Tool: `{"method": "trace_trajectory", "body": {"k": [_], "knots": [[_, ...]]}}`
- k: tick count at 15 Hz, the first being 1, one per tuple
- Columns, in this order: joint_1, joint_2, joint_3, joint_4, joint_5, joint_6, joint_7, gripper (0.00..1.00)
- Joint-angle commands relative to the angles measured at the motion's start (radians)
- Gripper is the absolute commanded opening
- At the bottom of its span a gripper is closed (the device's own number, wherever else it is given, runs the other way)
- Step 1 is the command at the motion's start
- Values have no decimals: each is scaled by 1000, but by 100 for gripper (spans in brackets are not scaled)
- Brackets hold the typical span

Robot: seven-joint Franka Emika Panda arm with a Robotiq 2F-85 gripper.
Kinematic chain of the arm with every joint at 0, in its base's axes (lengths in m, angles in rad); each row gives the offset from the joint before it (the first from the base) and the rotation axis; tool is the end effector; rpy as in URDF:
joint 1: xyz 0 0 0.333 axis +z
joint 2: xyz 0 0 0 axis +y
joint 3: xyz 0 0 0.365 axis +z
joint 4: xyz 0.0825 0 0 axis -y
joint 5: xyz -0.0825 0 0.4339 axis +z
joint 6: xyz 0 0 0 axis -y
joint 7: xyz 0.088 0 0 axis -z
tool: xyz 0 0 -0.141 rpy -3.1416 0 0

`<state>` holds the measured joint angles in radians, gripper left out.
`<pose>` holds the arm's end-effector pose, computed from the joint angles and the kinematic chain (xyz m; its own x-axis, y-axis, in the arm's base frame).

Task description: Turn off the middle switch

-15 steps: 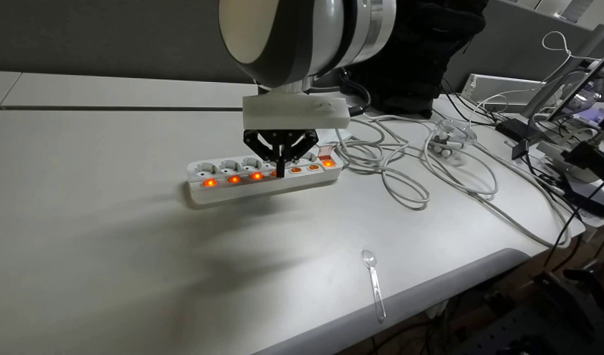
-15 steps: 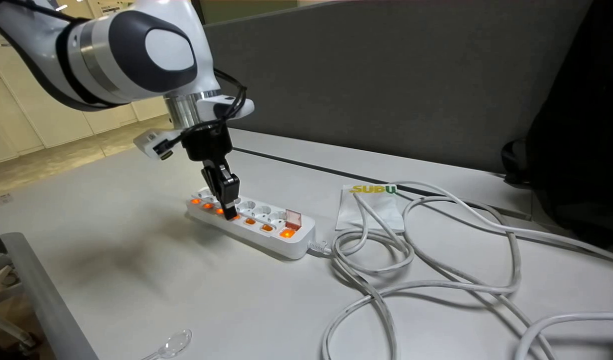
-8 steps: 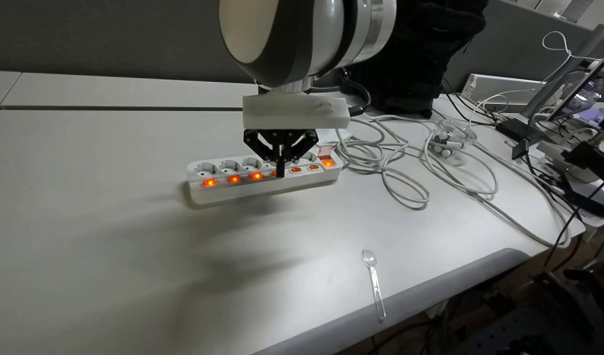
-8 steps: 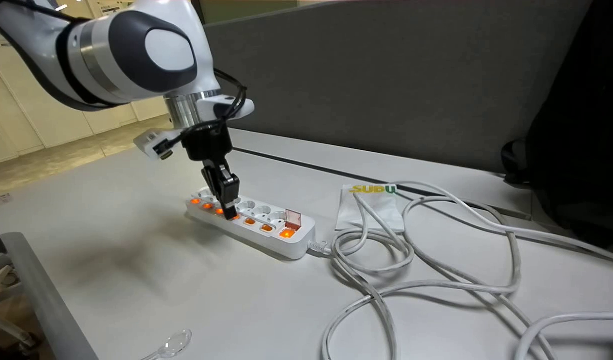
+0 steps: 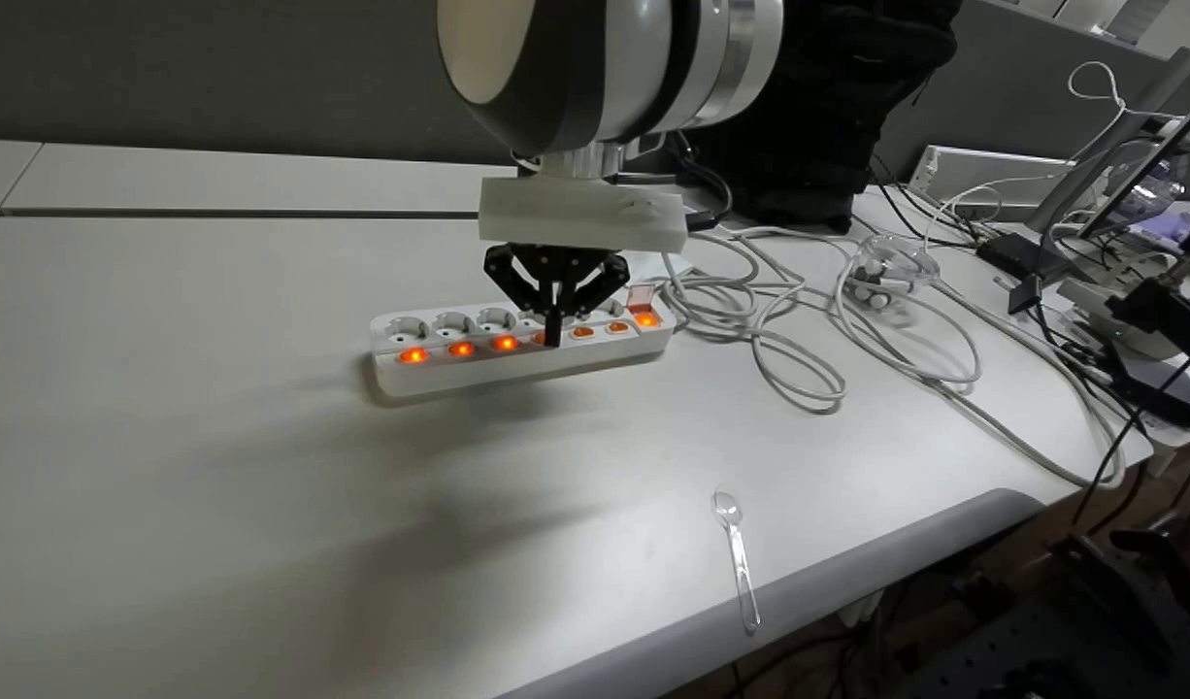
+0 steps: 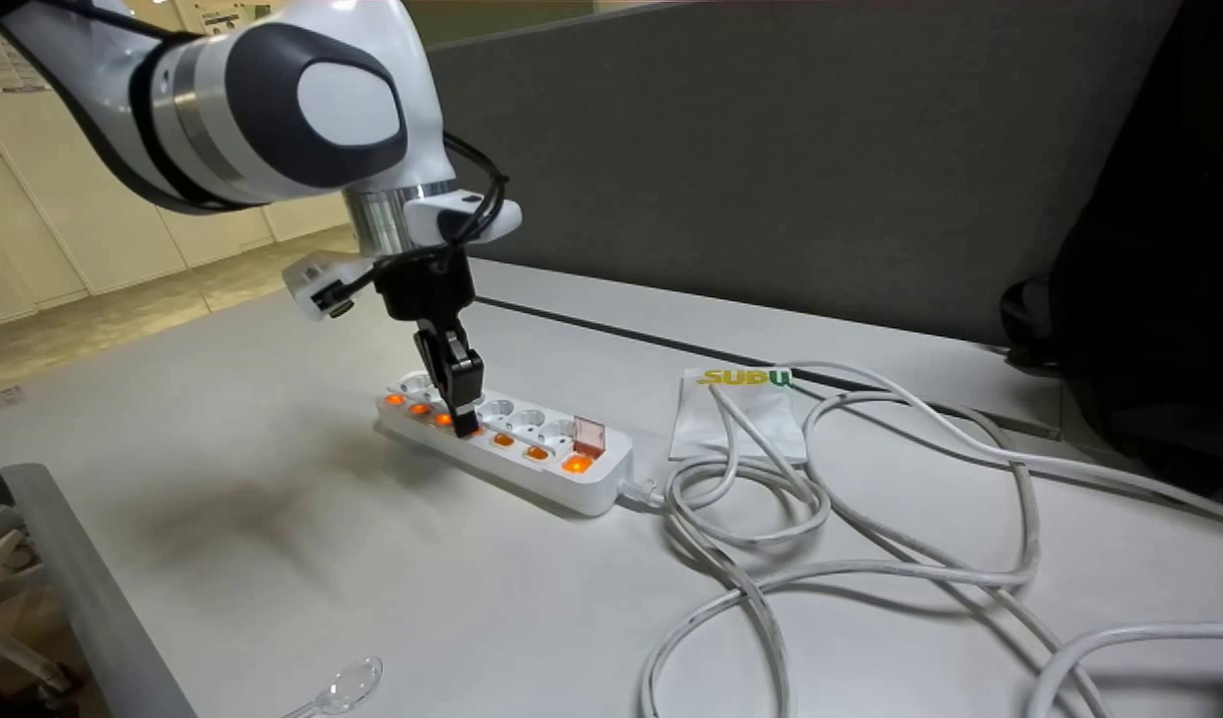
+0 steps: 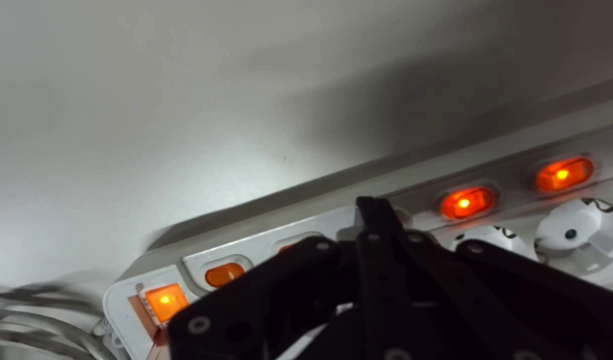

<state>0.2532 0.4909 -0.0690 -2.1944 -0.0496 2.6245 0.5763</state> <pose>0.5800 0.1061 0.1174 0.9419 -0.3353 -0.0221 -0.3326 -0.9397 0.0791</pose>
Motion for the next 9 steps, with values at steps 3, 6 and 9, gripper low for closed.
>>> {"method": "trace_trajectory", "body": {"k": [3, 6, 9], "knots": [[-74, 71, 45, 55, 116, 5, -78, 0], [-124, 89, 79, 74, 203, -10, -149, 0], [-189, 106, 128, 95, 300, -38, -245, 0]]}}
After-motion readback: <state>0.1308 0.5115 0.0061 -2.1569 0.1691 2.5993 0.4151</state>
